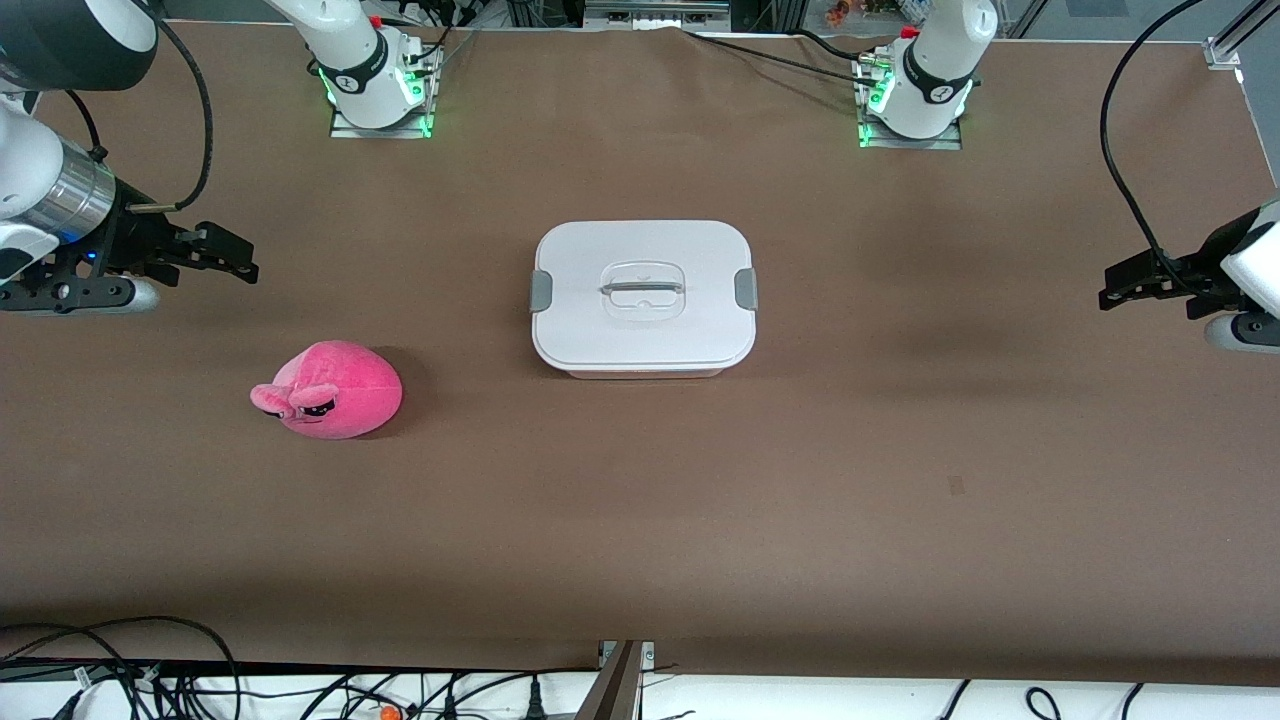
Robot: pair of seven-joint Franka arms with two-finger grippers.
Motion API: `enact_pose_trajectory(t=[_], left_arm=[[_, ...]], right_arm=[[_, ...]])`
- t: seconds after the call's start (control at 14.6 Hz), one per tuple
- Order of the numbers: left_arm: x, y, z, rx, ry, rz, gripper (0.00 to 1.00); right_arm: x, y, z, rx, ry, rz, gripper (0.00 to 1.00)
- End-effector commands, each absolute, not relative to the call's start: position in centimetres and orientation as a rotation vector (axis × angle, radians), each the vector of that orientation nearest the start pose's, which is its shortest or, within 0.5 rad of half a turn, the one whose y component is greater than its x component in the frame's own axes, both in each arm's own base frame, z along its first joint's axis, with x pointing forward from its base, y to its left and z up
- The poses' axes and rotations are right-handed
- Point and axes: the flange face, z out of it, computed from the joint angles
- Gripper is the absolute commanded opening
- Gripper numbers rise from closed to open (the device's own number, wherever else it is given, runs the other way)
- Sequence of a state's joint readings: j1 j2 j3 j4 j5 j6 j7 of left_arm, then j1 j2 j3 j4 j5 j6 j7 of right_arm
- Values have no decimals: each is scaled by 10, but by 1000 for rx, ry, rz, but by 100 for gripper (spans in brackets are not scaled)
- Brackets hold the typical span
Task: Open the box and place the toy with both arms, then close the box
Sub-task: 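Move the right gripper toward the pink plush while the left gripper approaches the box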
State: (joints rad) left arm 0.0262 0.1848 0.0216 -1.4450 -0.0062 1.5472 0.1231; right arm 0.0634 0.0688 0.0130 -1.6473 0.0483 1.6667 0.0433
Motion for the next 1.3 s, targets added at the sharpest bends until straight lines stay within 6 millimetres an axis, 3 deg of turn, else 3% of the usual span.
enact_pose_trajectory(t=[0.0, 0.41, 0.62, 0.75, 0.96, 1.23], left_arm=[[609, 28, 578, -3151, 104, 122, 100], [610, 27, 578, -3153, 107, 122, 100], [610, 8, 576, -3155, 157, 129, 100], [615, -17, 565, -3161, 225, 158, 100], [615, -85, 551, -3146, 402, 193, 100], [600, -187, 532, -3114, 661, 237, 100]], right_arm=[[571, 50, 561, -3107, -58, 63, 100], [571, 51, 561, -3105, -60, 63, 100], [571, 50, 561, -3106, -57, 63, 100], [571, 50, 560, -3106, -57, 65, 100], [571, 50, 554, -3106, -54, 77, 100], [571, 48, 499, -3106, -41, 75, 100]])
